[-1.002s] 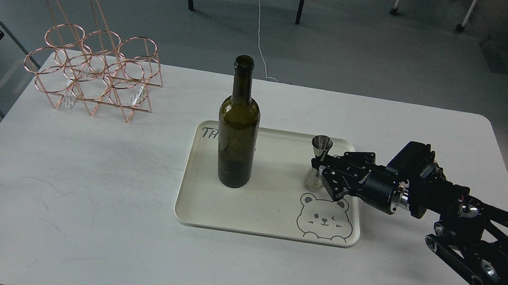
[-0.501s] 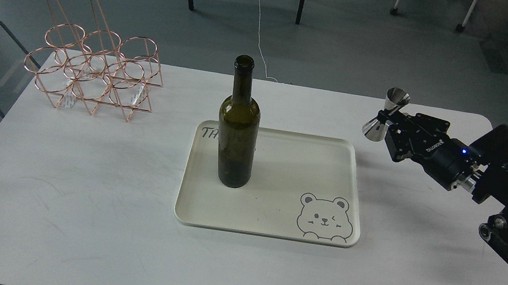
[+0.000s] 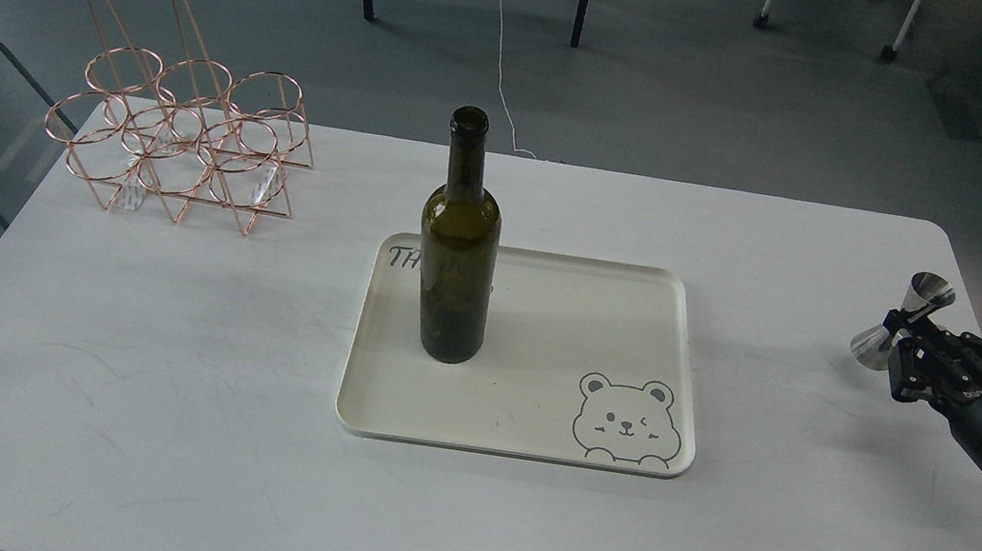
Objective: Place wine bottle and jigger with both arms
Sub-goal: 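Lift the jigger with the right gripper and set it beside the tray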
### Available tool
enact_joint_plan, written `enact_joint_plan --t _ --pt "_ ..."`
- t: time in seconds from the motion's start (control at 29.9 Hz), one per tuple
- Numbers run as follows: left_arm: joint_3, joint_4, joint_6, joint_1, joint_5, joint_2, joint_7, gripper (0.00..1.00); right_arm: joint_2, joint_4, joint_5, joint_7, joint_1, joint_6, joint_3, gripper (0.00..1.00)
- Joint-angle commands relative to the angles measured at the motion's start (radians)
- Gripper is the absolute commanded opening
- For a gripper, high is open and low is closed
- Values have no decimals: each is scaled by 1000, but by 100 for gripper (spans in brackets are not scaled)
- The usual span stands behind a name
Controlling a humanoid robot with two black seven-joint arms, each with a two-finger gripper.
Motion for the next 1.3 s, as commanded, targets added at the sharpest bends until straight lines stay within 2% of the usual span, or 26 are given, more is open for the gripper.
enact_joint_plan --t 0.0,0.27,0.53,0.6,0.7,0.73,0.94,1.07,1.24,1.27 --pt "2 -2 0 -3 0 0 0 99 2 -6 14 2 -32 0 0 2" --pt "2 -2 0 -3 0 2 2 99 39 -4 14 5 -48 0 0 7" --pt "3 -2 0 -7 1 2 2 99 48 0 14 7 -48 0 -2 22" --pt "3 -2 0 -7 0 2 2 99 47 5 14 8 -49 0 -5 29" --pt "5 -2 0 -7 0 3 2 99 44 13 13 19 -51 0 -5 50" --pt "5 -2 0 -7 1 3 2 99 39 14 13 19 -51 0 -5 54" --pt "6 -2 0 -6 0 15 0 99 -7 40 14 20 -74 0 -5 64" --pt "6 -2 0 -6 0 23 2 99 -61 117 19 20 -113 0 -3 71" --pt "8 -2 0 -4 1 43 9 99 -188 273 22 11 -218 0 10 92" --pt "8 -2 0 -4 1 49 11 99 -221 292 25 14 -230 0 12 93"
